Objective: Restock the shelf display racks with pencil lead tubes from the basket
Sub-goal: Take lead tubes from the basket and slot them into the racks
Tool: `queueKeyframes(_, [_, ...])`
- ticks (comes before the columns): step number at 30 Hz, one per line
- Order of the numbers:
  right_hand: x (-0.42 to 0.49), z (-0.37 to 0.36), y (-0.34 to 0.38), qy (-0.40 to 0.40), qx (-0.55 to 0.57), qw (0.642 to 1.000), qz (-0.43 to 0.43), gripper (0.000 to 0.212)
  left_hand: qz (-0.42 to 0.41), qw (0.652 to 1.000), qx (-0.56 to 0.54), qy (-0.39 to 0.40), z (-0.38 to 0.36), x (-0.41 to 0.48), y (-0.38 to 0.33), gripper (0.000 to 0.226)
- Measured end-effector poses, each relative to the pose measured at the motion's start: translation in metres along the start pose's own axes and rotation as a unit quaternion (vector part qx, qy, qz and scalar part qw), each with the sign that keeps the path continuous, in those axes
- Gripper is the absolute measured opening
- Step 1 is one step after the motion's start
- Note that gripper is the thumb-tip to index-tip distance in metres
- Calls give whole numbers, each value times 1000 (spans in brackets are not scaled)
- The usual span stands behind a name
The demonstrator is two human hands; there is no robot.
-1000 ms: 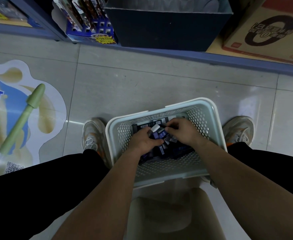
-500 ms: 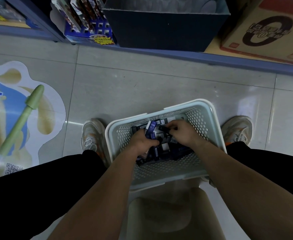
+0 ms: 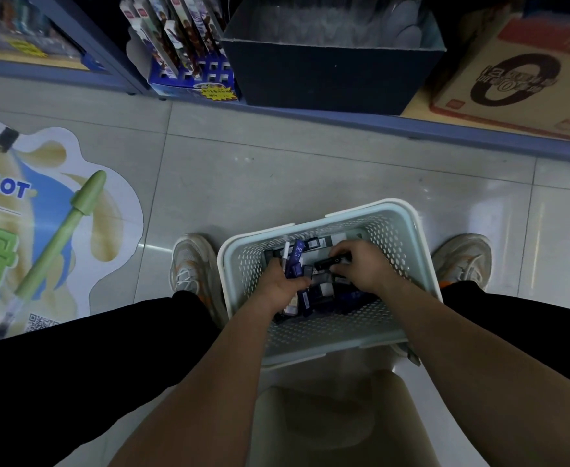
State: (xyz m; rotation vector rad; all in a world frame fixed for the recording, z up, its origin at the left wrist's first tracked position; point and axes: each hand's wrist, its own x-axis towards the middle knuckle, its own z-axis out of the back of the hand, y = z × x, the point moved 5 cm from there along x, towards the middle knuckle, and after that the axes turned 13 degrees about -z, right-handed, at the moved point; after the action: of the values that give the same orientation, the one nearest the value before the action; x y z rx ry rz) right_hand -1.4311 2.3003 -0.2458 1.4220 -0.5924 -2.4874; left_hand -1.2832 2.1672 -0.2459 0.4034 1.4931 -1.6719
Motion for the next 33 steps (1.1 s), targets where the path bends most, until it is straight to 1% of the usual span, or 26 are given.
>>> queueKeyframes(3, [-4,4,4,-24,13,1000,0,19,-4,1000,-28,-7,3,-8,-3,42])
queueKeyframes(5, [-8,7,9,-35,-4,999,6,18,2,998,-61,-17,5,-15,-7,39])
queueKeyframes(6, [-11,8,13,-38,-22,999,15,17,3,997,-75,-17,6,-19,-9,40])
queueKeyframes(9, [-24,13,30,-48,-71,995,54,17,-11,995,-95,-20,8,-31,-18,62])
queueKeyframes(11, [-35,20,41,-48,-45,996,65,14,-19,994,-106,-25,11,-36,-20,70])
queueKeyframes(14, [-55,34,55,-40,24,997,64,8,-38,991,-126,-17,17,-49,-31,69])
queueKeyframes(18, [-92,54,74,-24,49,995,80,11,-71,988,-137,-6,26,-66,-49,65])
queueKeyframes(19, [-102,59,79,-21,55,994,88,12,-78,988,-135,-5,29,-74,-60,61])
queueKeyframes(22, [-125,72,90,-33,61,992,109,13,-112,983,-143,10,33,-96,-90,30])
queueKeyframes(23, [-131,76,93,-29,70,990,117,14,-124,981,-146,19,34,-101,-96,29])
queueKeyframes(27, [-158,95,97,1,162,979,124,9,-183,969,-158,56,36,-123,-121,63])
queueKeyframes(30, [-176,108,102,15,211,969,130,5,-195,966,-147,80,36,-134,-135,63])
queueKeyframes(33, [-185,116,112,-12,245,958,149,15,-207,963,-142,98,36,-140,-146,66])
